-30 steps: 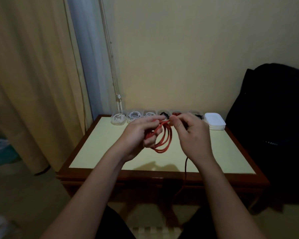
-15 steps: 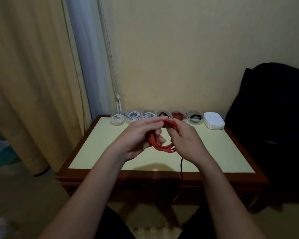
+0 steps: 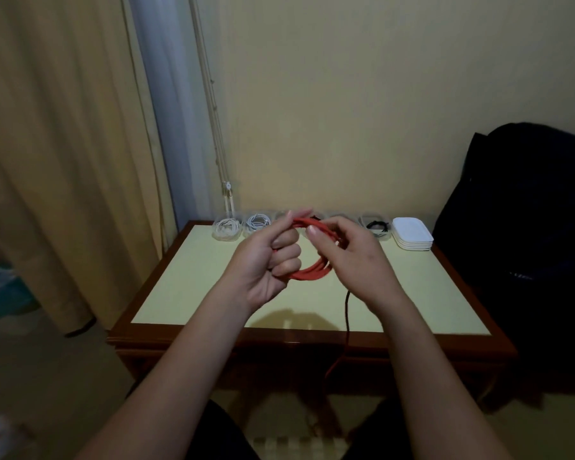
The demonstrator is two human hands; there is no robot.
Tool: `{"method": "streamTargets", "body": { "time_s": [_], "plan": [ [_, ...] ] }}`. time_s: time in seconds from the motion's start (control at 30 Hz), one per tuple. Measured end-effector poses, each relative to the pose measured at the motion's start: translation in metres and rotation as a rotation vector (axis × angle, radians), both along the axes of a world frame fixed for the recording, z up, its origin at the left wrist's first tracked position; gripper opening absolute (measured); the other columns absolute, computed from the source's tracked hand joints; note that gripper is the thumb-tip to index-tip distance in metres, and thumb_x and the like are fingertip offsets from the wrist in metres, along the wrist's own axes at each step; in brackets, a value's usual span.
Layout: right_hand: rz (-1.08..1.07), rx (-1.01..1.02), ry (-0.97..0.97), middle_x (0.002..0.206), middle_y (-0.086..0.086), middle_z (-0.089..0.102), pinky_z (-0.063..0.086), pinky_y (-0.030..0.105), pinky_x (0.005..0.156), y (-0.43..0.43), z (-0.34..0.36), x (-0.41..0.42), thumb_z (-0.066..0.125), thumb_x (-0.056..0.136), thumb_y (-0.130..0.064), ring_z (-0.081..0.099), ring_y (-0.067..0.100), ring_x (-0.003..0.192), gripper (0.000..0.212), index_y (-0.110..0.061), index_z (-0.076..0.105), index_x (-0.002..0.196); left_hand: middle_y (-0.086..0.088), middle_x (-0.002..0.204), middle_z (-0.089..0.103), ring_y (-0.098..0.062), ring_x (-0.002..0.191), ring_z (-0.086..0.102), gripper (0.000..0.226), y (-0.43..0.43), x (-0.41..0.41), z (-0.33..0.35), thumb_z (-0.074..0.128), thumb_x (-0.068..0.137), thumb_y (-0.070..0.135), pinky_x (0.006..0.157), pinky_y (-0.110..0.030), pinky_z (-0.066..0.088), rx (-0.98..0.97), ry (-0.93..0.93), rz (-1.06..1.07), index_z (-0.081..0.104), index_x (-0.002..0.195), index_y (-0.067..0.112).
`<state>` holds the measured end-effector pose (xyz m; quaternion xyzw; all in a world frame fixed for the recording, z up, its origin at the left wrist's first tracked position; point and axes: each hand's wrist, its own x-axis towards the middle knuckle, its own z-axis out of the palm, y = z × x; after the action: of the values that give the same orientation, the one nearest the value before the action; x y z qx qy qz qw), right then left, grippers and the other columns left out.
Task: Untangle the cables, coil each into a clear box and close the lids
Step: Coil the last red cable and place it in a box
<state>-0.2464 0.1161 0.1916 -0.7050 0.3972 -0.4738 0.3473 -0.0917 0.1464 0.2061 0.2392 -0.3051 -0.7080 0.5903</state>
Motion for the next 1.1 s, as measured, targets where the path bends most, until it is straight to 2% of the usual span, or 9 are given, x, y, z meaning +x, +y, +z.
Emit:
{"method": "streamTargets", "body": {
  "time_s": [0.1, 0.3, 0.43, 0.53, 0.6, 0.67, 0.73, 0.83, 1.1],
  "plan": [
    [-0.01, 0.016, -0.058, 0.076, -0.019, 0.065, 0.042, 0.012, 0.067, -0.003, 0.002, -0.008, 0.064, 0.097, -0.041, 0.055, -0.004, 0.071, 0.018, -0.025, 0.072, 0.098, 0.009, 0.046, 0.026, -0.005, 0.039, 0.008, 0.03, -0.004, 0.02, 0.004, 0.05, 0.093, 0.021, 0.029, -0.019, 0.014, 0.025, 0.176, -0.004, 0.062, 0.116, 0.006],
    [-0.125, -0.004, -0.156, 0.077, -0.007, 0.065, 0.042, 0.01, 0.063, -0.012, 0.001, -0.021, 0.065, 0.098, -0.018, 0.056, -0.007, 0.065, 0.006, -0.018, 0.071, 0.1, 0.005, 0.048, 0.031, -0.003, 0.038, 0.018, 0.03, -0.008, 0.084, 0.009, 0.067, 0.083, -0.001, 0.027, -0.023, 0.026, -0.028, 0.534, -0.03, 0.064, 0.113, -0.003],
    [-0.282, -0.016, -0.187, 0.08, -0.003, 0.069, 0.041, 0.01, 0.06, -0.017, -0.006, -0.027, 0.068, 0.096, -0.018, 0.055, -0.008, 0.061, 0.002, -0.017, 0.069, 0.095, 0.004, 0.045, 0.033, -0.009, 0.031, 0.025, 0.022, -0.007, 0.109, 0.021, 0.047, 0.094, 0.011, 0.029, -0.024, 0.027, -0.022, 0.589, 0.173, 0.064, 0.102, -0.002],
    [-0.37, -0.072, -0.038, 0.079, -0.008, 0.069, 0.04, 0.009, 0.058, -0.022, -0.015, -0.028, 0.071, 0.093, -0.022, 0.057, -0.007, 0.064, 0.003, -0.021, 0.072, 0.091, 0.005, 0.05, 0.033, -0.008, 0.033, 0.026, 0.026, -0.003, 0.106, 0.028, 0.041, 0.095, 0.013, 0.032, -0.021, 0.025, -0.018, 0.566, 0.301, 0.062, 0.099, -0.001],
    [-0.394, -0.177, 0.114, 0.079, -0.012, 0.068, 0.04, 0.009, 0.063, -0.023, -0.02, -0.028, 0.072, 0.093, -0.02, 0.059, -0.004, 0.07, 0.006, -0.02, 0.072, 0.087, 0.006, 0.054, 0.032, -0.007, 0.036, 0.026, 0.023, -0.003, 0.097, 0.03, 0.04, 0.092, 0.012, 0.034, -0.02, 0.023, -0.015, 0.5, 0.386, 0.06, 0.1, 0.001],
    [-0.374, -0.269, 0.264, 0.081, -0.009, 0.07, 0.048, 0.024, 0.073, -0.023, -0.027, -0.025, 0.071, 0.093, -0.017, 0.062, 0.007, 0.079, 0.008, -0.018, 0.071, 0.085, 0.006, 0.056, 0.033, -0.007, 0.038, 0.026, 0.02, -0.004, 0.087, 0.03, 0.038, 0.095, 0.009, 0.037, -0.019, 0.023, -0.014, 0.389, 0.474, 0.056, 0.102, 0.004],
    [-0.322, -0.32, 0.38, 0.083, -0.008, 0.069, 0.049, 0.036, 0.073, -0.021, -0.032, -0.021, 0.069, 0.093, -0.018, 0.062, 0.019, 0.083, 0.009, -0.021, 0.069, 0.084, 0.005, 0.056, 0.037, -0.007, 0.039, 0.028, 0.017, -0.006, 0.077, 0.028, 0.037, 0.099, 0.009, 0.038, -0.019, 0.025, -0.017, 0.271, 0.538, 0.053, 0.104, 0.006],
    [-0.252, -0.396, 0.428, 0.081, -0.01, 0.068, 0.049, 0.039, 0.072, -0.012, -0.036, -0.011, 0.067, 0.094, -0.021, 0.06, 0.019, 0.08, 0.009, -0.022, 0.068, 0.085, 0.004, 0.058, 0.044, -0.007, 0.042, 0.034, 0.018, -0.005, 0.063, 0.023, 0.044, 0.102, 0.009, 0.039, -0.017, 0.028, -0.038, 0.047, 0.6, 0.054, 0.117, 0.005],
    [-0.207, -0.356, 0.128, 0.064, -0.017, 0.059, 0.035, 0.011, 0.06, 0.012, -0.023, 0.003, 0.064, 0.097, -0.015, 0.058, 0.001, 0.067, 0.017, -0.016, 0.071, 0.081, -0.007, 0.075, 0.061, -0.015, 0.058, 0.066, 0.046, 0.008, 0.023, 0.005, 0.043, 0.106, 0.011, 0.053, -0.023, 0.053, -0.138, -0.656, 0.56, 0.037, 0.152, 0.014]
  ]
}}
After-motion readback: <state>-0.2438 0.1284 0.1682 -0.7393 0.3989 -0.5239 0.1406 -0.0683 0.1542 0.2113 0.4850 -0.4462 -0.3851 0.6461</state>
